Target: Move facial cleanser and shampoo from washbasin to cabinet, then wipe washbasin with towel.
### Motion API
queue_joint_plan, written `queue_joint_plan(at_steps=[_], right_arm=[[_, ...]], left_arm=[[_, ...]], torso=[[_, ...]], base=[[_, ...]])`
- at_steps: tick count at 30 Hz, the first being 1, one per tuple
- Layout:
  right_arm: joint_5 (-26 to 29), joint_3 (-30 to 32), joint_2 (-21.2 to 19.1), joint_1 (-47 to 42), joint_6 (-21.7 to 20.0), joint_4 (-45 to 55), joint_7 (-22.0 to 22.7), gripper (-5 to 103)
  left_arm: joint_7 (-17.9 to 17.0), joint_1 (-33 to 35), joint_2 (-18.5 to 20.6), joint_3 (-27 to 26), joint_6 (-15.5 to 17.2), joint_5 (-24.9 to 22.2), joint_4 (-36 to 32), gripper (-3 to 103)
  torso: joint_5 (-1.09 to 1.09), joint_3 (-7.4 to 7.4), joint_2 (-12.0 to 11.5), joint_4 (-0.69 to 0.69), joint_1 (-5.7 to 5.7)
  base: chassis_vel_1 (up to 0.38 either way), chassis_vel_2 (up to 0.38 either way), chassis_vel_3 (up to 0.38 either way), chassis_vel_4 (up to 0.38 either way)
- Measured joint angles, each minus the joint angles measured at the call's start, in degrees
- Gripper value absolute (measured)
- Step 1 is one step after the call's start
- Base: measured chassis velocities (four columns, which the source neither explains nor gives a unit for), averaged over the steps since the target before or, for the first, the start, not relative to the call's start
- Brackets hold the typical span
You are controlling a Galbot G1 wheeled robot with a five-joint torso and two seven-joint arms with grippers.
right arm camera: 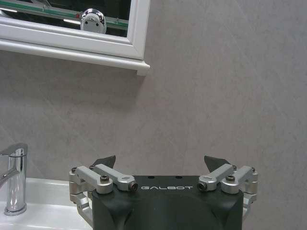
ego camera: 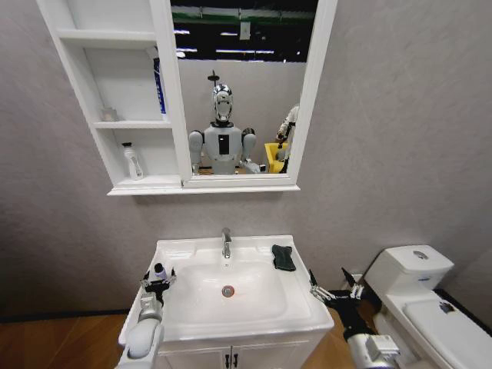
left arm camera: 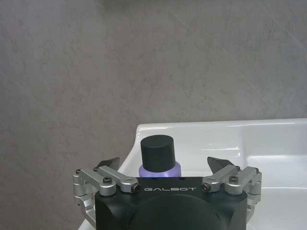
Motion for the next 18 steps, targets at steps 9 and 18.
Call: queue_joint_plan(at_steps=[9, 18], right_arm=[[0.3, 0.1, -0.2, 0.4, 0.1, -0.3, 0.1, 100], [0.4, 0.3, -0.1, 0.4, 0.0, -0.1, 0.2, 100]], left_arm=[[-0.5, -0.3, -0.2, -0.2, 0.7, -0.3, 1.5, 100], [-0.6, -1.1, 0.0, -0.5, 0.7, -0.5, 3.1, 69]], torso=[[-0.01, 0.00, 0.0, 0.01, 0.00], [-0.01, 0.00, 0.0, 0.00, 0.00]], base=[[0.000, 0.000, 0.000, 0.000], [0.000, 0.000, 0.000, 0.000]])
